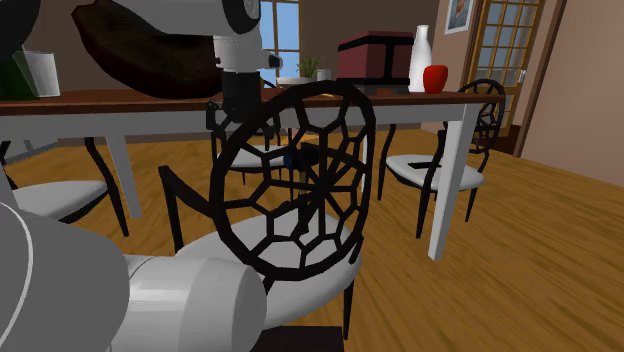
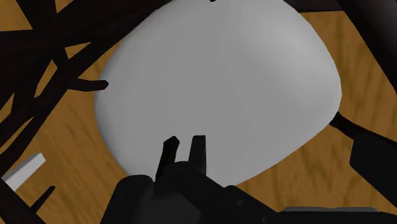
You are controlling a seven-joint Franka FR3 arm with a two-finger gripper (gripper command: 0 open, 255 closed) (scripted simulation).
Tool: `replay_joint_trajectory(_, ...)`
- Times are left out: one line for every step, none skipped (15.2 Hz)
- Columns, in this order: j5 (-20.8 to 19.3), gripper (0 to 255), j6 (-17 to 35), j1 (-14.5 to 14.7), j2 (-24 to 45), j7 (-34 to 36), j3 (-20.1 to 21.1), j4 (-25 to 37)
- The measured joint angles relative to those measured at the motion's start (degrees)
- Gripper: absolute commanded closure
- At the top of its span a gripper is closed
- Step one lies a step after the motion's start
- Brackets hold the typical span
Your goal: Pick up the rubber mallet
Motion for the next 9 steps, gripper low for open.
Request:
replay_joint_trajectory(0.0, 0, 0.0, 0.0, 0.0, 0.0, 0.0, 0.0)
replay_joint_trajectory(0.0, 0, 0.5, -0.2, 1.2, 0.8, 0.3, 0.6)
replay_joint_trajectory(0.0, 0, 1.0, -0.5, 3.1, 1.9, 0.4, 1.8)
replay_joint_trajectory(0.0, 0, 1.9, -1.0, 5.2, 3.1, 0.7, 2.7)
replay_joint_trajectory(-0.1, 0, 2.7, -1.4, 7.0, 4.6, 1.0, 3.4)
replay_joint_trajectory(-0.2, 0, 3.7, -1.9, 10.0, 6.0, 1.1, 5.2)
replay_joint_trajectory(-0.3, 0, 4.4, -2.3, 12.3, 7.5, 1.4, 6.5)
replay_joint_trajectory(-0.4, 0, 4.5, -2.8, 14.8, 9.1, 1.6, 8.6)
replay_joint_trajectory(-0.5, 0, 4.9, -3.1, 17.0, 10.8, 1.9, 10.1)
